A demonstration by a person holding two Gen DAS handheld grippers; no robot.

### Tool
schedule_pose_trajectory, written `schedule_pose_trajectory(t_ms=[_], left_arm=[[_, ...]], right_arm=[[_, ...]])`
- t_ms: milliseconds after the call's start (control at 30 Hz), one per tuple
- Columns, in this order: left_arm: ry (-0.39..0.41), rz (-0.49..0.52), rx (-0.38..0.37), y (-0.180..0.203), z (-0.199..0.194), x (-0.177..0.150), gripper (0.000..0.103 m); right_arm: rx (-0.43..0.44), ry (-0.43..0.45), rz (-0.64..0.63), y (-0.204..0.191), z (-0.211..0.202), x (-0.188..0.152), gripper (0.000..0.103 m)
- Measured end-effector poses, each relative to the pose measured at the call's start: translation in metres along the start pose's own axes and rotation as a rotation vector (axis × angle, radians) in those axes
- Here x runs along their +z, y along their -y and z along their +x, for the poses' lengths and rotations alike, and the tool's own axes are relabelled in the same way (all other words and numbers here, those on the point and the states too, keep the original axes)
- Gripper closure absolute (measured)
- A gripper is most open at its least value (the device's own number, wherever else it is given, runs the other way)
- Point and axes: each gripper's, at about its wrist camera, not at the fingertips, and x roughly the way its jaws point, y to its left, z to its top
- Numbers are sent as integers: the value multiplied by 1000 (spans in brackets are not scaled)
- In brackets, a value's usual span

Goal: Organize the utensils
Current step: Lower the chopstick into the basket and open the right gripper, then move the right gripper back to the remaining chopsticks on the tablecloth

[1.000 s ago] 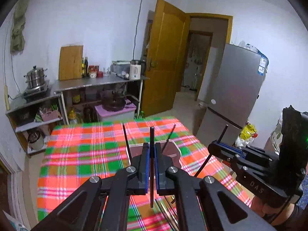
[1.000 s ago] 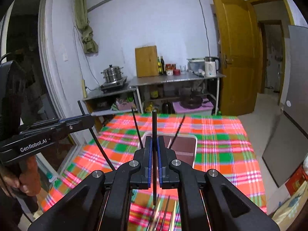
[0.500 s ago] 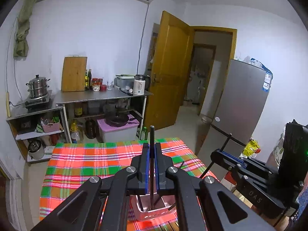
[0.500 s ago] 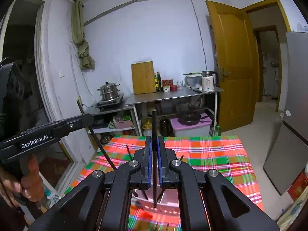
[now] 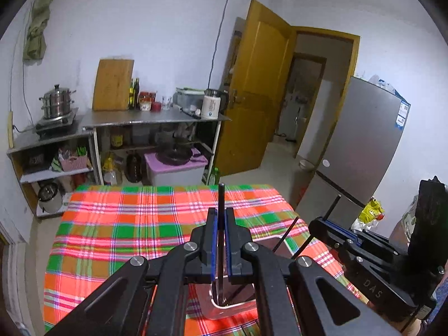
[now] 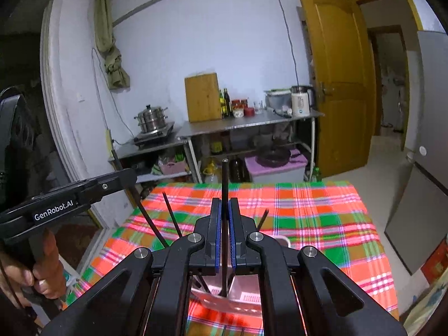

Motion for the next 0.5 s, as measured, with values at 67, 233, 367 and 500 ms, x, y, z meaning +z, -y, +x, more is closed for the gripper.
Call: schedule_pose_trajectory(t_ms=[67, 233, 367, 500], left_arm=[[-13, -7, 3, -4, 6, -7, 99], [-45, -38, 5, -12, 18, -24, 99], [-59, -47, 8, -15, 22, -32, 99], [-58, -58, 22, -18, 22, -35, 98]], right_arm=[[0, -22, 1, 2, 6, -6, 98], [0, -73, 13, 9, 17, -20, 98], [2, -95, 22, 11, 22, -25, 98], [0, -109, 21, 9, 24, -26, 97]])
